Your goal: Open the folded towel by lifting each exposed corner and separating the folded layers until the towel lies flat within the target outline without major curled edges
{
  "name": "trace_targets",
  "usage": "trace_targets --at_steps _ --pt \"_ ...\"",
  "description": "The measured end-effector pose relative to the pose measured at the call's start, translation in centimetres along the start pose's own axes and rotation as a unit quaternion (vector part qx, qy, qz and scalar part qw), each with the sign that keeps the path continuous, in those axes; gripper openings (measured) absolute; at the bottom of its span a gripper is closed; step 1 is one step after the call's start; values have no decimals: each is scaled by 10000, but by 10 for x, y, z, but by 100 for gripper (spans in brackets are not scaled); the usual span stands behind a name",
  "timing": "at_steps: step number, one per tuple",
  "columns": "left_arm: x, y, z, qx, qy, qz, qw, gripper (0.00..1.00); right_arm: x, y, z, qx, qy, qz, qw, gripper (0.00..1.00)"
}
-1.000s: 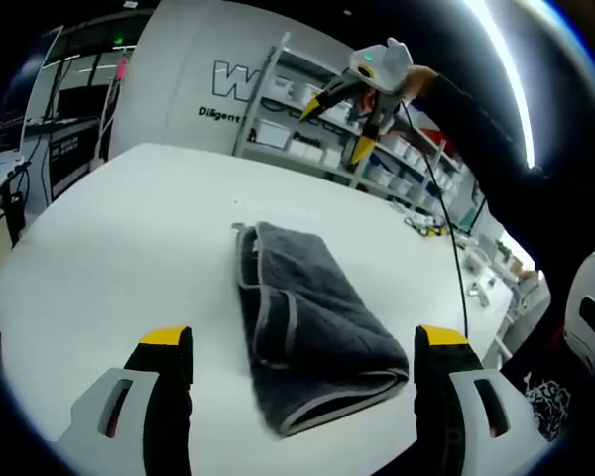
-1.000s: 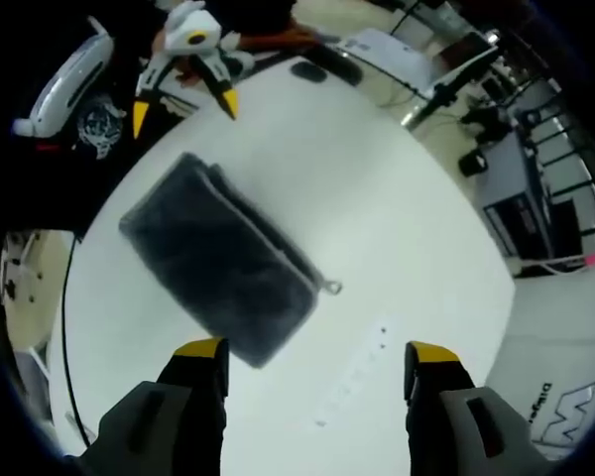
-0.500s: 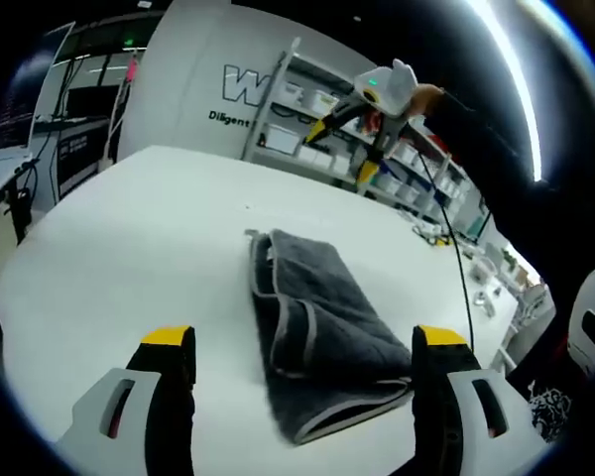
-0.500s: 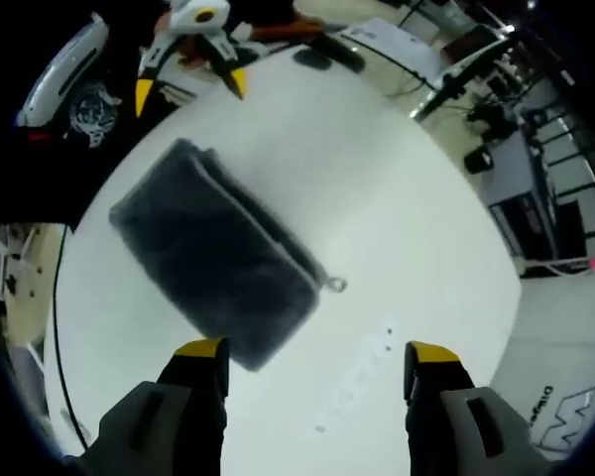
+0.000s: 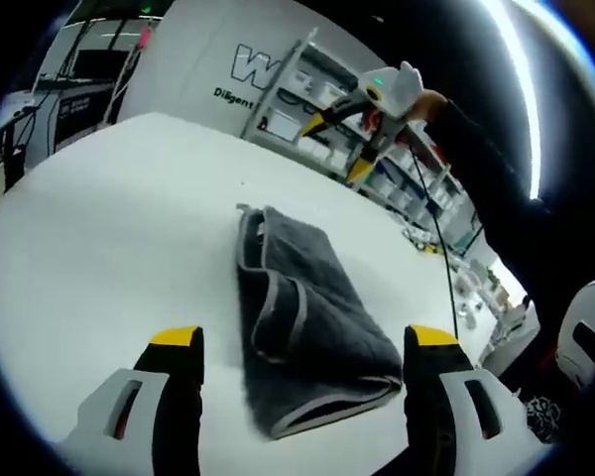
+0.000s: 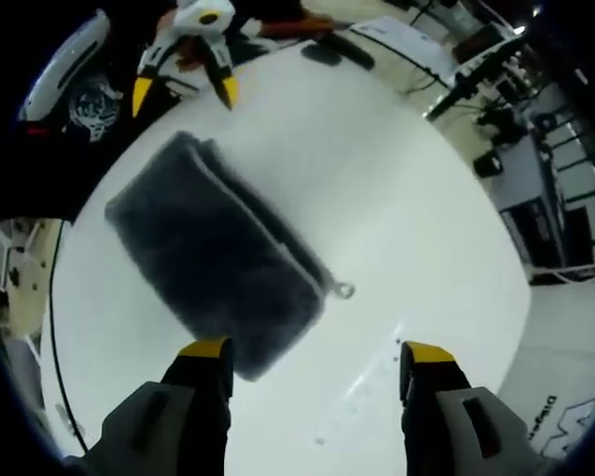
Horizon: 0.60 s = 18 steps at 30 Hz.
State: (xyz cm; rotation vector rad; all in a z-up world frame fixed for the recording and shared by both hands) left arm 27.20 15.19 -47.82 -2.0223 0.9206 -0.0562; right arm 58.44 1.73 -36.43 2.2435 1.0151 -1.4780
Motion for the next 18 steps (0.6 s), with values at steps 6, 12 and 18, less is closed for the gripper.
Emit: trace_targets --at_steps 6,12,18 --pt "15 4 6 -37 178 -99 9998 80 6 -2 3 -4 -85 -95 9999 66" --pt "28 7 11 -27 596 -201 9980 82 4 0 5 -14 -101 -91 9999 66" --pt "39 12 28 95 634 -7 9979 72 3 2 7 11 -40 -111 9999 64"
Point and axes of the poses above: the point that each gripper's makers call its tool centre point, and the gripper's own axes: x roughly forward along the fingers, z roughly to its left, y roughly out of its underside, the point moved 9 cm from there along -x, roughly backward along the fingers, and after that the axes turned 13 degrees about y, right-handed, at the moved point
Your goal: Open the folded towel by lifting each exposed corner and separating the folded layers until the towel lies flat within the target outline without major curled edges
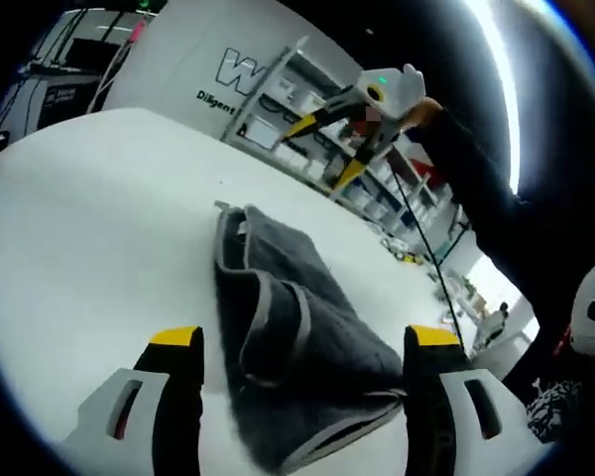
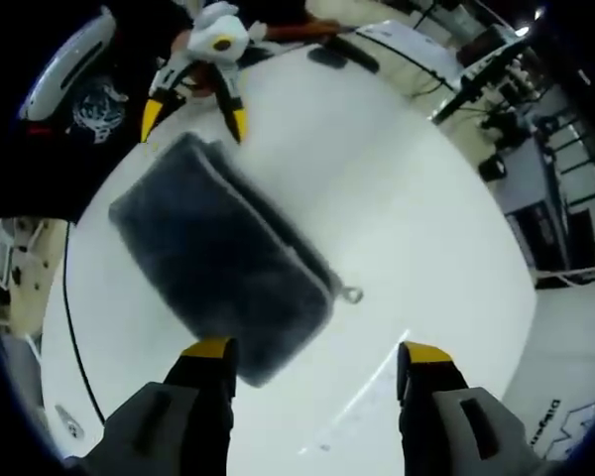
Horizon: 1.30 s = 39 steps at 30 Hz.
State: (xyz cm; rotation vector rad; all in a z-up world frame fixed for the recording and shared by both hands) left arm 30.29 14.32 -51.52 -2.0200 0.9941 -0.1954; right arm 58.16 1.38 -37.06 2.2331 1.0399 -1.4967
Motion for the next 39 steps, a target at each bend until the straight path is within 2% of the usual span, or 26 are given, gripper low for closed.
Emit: trace_targets --at_steps 2,7,11,16,20,25,29,39 --pt "1 1 2 -9 0 7 10000 66 0 0 0 9 14 -21 10000 63" --pt "4 5 0 -62 115 91 9999 64 2 -1 1 -16 -39 1 10000 63" --pt "4 8 2 -107 133 118 9998 54 5 -3 1 -3 -46 -21 10000 63" --pt "6 10 2 -19 273 176 9995 48 11 -3 2 -3 -102 6 9999 62" --pt "6 11 4 -41 254 226 9994 32 15 -3 2 5 -131 -10 9999 57" --pt "10 14 6 -120 219 267 9993 32 21 -3 0 26 -211 12 9998 58" --pt "11 13 6 -200 267 226 9992 23 26 -6 1 12 -257 -34 9997 57" --pt "11 11 3 -326 393 222 9984 16 37 -4 -1 120 -379 -29 9992 51"
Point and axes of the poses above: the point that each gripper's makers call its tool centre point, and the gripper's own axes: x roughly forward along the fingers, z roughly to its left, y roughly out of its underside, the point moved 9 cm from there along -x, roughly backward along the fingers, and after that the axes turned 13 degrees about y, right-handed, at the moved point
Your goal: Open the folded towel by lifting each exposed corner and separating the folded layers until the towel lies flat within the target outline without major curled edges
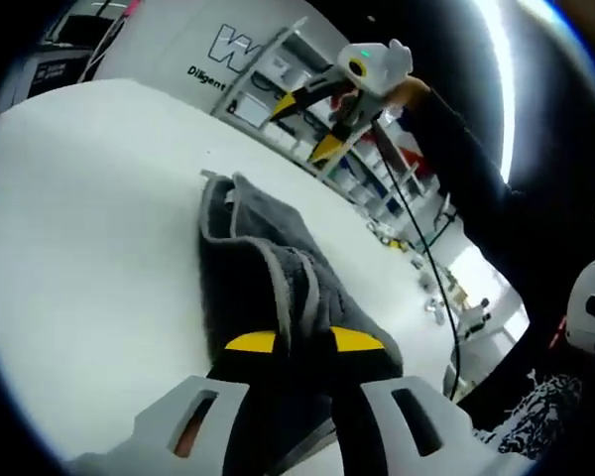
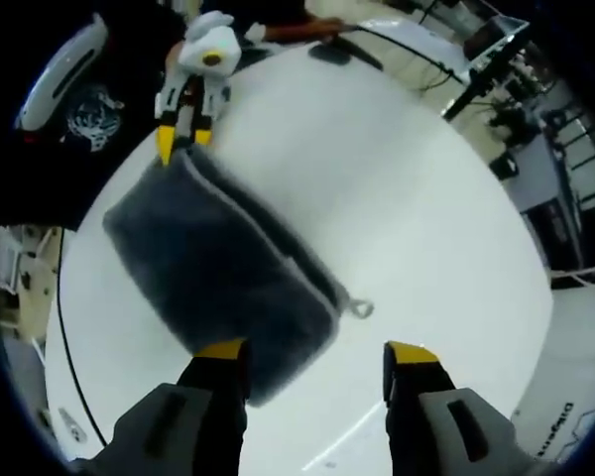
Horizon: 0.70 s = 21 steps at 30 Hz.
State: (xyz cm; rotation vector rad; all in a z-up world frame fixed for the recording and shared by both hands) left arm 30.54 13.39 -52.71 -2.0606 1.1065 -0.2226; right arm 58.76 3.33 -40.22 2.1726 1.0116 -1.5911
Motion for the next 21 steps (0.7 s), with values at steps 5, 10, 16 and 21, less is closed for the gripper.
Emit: trace_targets --at_steps 5,10,16,21 --pt "0 1 -3 -100 27 28 9999 11 6 0 -1 55 -89 -6 9999 49" --pt "0 1 -8 -215 72 -16 9997 8 15 0 0 133 -189 39 9997 49" --pt "-1 3 -11 -394 92 -133 9991 7 25 0 -2 200 -246 -38 9995 47" --pt "-2 1 -13 -478 139 -182 9986 6 31 1 -1 236 -306 -47 9992 44"
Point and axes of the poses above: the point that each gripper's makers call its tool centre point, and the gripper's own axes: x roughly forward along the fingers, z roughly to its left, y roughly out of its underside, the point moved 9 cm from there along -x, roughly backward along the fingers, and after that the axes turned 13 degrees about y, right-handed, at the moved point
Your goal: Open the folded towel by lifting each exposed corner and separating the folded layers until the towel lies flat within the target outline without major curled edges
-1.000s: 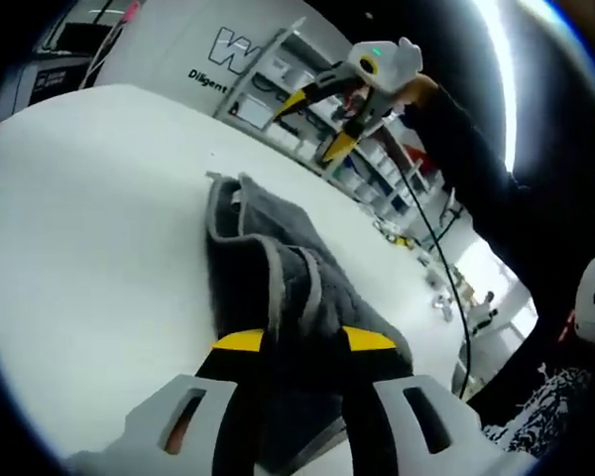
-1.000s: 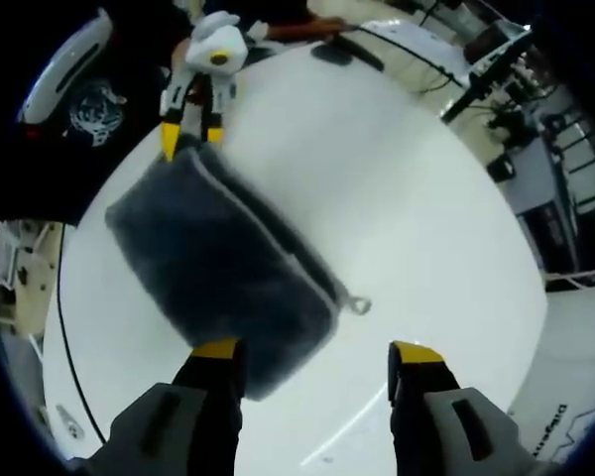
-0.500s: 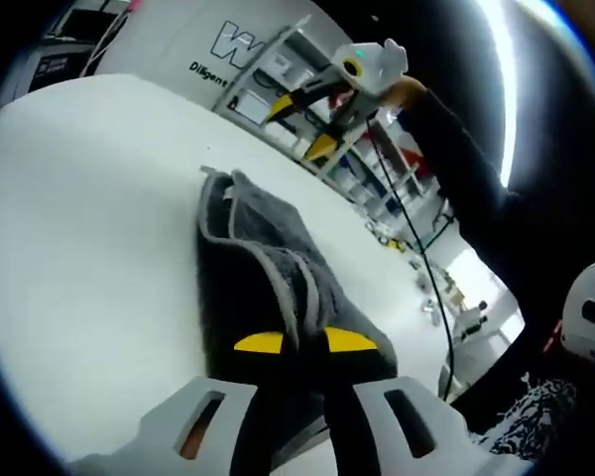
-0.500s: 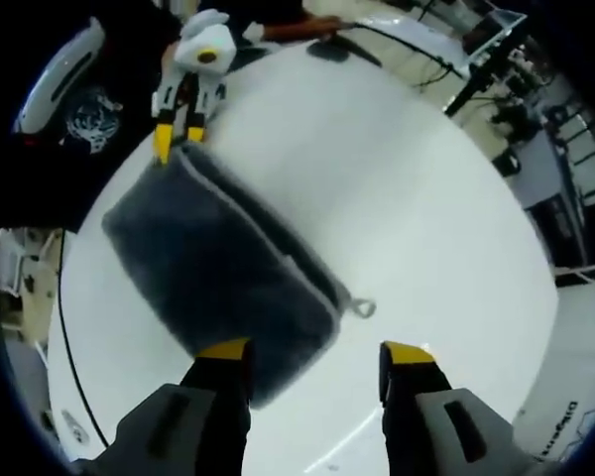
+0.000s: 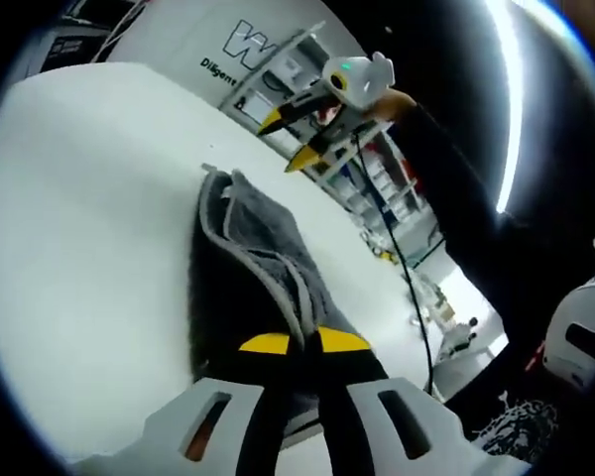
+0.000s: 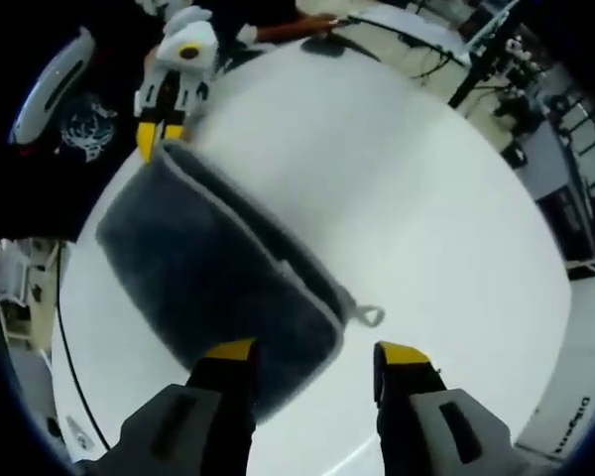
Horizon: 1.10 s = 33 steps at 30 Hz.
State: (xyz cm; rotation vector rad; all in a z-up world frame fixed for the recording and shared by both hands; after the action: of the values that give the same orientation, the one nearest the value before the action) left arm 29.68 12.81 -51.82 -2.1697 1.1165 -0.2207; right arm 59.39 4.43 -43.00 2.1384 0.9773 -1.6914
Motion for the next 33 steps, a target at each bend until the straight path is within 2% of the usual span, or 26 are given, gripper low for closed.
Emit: trace_targets --at_steps 12,25,33 --pt "-3 -3 -5 -225 61 -178 9996 6 12 2 -3 91 -62 -55 9999 42" --pt "-2 -3 -6 -386 151 -186 9990 5 28 7 3 138 -213 -18 9997 39" --pt "0 -2 -6 -506 204 -226 9983 5 33 10 -1 241 -243 -89 9994 39"
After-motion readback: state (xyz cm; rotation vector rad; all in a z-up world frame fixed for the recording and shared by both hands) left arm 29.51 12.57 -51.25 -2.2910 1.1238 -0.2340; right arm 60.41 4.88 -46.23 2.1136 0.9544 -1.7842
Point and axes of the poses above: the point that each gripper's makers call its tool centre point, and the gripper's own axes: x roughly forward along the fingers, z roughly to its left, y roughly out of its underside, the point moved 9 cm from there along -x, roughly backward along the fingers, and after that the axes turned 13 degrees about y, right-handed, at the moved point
